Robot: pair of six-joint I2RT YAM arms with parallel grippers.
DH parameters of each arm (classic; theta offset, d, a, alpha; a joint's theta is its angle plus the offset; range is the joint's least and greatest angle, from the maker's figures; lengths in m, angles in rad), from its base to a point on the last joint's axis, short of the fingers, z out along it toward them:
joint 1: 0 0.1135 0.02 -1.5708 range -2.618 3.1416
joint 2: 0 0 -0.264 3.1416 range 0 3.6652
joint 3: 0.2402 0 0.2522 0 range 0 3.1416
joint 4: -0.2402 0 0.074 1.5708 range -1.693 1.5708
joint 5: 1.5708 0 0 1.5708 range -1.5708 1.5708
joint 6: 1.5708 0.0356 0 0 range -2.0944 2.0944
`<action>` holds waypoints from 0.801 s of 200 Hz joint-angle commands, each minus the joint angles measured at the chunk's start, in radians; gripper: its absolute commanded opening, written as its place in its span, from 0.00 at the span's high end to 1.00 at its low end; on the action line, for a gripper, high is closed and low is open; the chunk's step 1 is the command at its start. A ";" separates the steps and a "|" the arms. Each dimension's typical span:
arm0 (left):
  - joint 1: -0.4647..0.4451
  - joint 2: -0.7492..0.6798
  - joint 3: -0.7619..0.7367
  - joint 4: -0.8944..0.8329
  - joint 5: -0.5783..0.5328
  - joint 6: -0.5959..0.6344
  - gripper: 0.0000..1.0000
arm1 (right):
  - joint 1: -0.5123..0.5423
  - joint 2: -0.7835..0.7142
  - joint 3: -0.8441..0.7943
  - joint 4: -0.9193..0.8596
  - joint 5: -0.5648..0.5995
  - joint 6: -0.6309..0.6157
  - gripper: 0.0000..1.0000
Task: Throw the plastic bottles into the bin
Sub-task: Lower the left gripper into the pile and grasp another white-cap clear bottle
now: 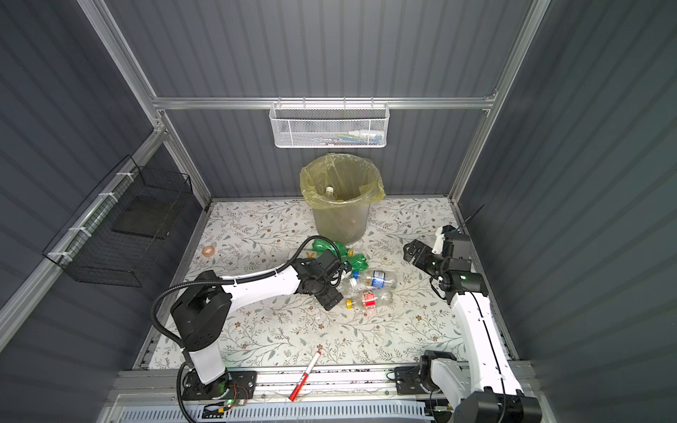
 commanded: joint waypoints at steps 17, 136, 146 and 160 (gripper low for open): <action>0.003 0.035 0.039 -0.013 -0.034 -0.002 0.25 | -0.007 -0.005 -0.028 0.028 -0.004 -0.010 0.01; 0.042 -0.325 -0.080 0.018 0.003 -0.236 0.44 | -0.013 0.003 -0.056 0.009 -0.034 -0.021 0.01; 0.091 -0.396 -0.136 0.056 0.043 -0.304 0.44 | -0.014 0.012 -0.056 0.002 -0.038 -0.021 0.01; 0.175 -0.511 -0.240 0.125 0.099 -0.409 0.43 | -0.014 0.022 -0.058 -0.005 -0.039 -0.018 0.01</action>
